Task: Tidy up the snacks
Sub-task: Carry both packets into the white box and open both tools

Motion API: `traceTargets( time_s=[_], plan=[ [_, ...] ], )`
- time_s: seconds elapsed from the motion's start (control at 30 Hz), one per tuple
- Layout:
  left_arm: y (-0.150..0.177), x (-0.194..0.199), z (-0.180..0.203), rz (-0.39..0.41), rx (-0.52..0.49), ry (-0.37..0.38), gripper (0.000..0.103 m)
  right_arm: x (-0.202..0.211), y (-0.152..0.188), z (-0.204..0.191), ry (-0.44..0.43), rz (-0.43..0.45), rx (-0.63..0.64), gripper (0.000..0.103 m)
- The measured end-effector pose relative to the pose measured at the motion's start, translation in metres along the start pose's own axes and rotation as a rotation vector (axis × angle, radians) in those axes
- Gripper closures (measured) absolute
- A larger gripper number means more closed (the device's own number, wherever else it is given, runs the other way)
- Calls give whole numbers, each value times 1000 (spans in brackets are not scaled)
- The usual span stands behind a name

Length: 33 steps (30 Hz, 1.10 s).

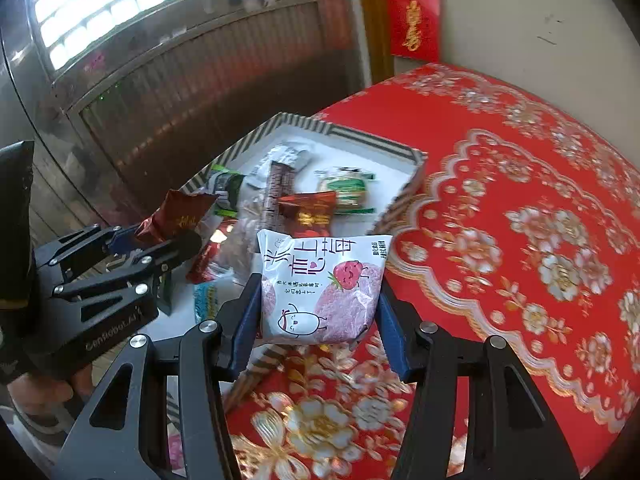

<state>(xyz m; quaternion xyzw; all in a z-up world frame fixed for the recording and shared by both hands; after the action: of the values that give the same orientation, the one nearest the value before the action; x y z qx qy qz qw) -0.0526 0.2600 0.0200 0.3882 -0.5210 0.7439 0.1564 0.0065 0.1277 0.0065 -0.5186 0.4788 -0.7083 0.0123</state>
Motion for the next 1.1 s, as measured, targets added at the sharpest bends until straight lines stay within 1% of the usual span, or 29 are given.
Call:
traceTargets(
  time_s=[0.2,0.37,0.63,0.77,0.83,0.87,0.9,0.93,1.0,1.03,1.1],
  plan=[
    [0,-7,-15,-2,26,-33,63,-23,-16,-18,-21,-13,35,50],
    [-1,-12,-27,8,39,-65,63,-41,-21,-29,-30,-36,58,50],
    [0,-18,-33,22,37,-99,62,-55,-18,-41,-49,-54,83,50],
    [1,-18,-34,35,42,-115,60,-59,-12,-44,-80,-72,70,44],
    [2,-19,-36,36,50,-120,59,-60,-8,-45,-84,-80,71,44],
    [2,-19,-37,36,57,-125,56,-59,-7,-46,-81,-73,76,44],
    [2,-19,-38,36,63,-130,48,-57,-7,-46,-81,-69,78,44],
    [2,-19,-40,39,78,-131,34,-55,-7,-47,-84,-64,78,44],
    [0,-17,-45,50,101,-140,19,-51,-7,-46,-77,-58,84,42],
    [0,-16,-46,59,107,-139,17,-49,-6,-45,-75,-53,82,39],
    [0,-13,-47,69,109,-146,15,-44,-5,-43,-79,-46,66,38]
  ],
)
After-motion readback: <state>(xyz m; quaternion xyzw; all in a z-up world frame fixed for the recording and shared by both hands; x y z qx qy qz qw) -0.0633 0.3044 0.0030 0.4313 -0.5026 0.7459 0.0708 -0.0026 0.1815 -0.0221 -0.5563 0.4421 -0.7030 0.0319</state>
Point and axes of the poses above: each gripper's, at about its wrist camera, not at the fingertips, and x roughly against the way its jaws point, z to its right, y to its underside, the point moved 7 cm from there along -x, roughly the way its jaws point, and after that the axes turned 15 degrees about x, right-handed, at the moved point
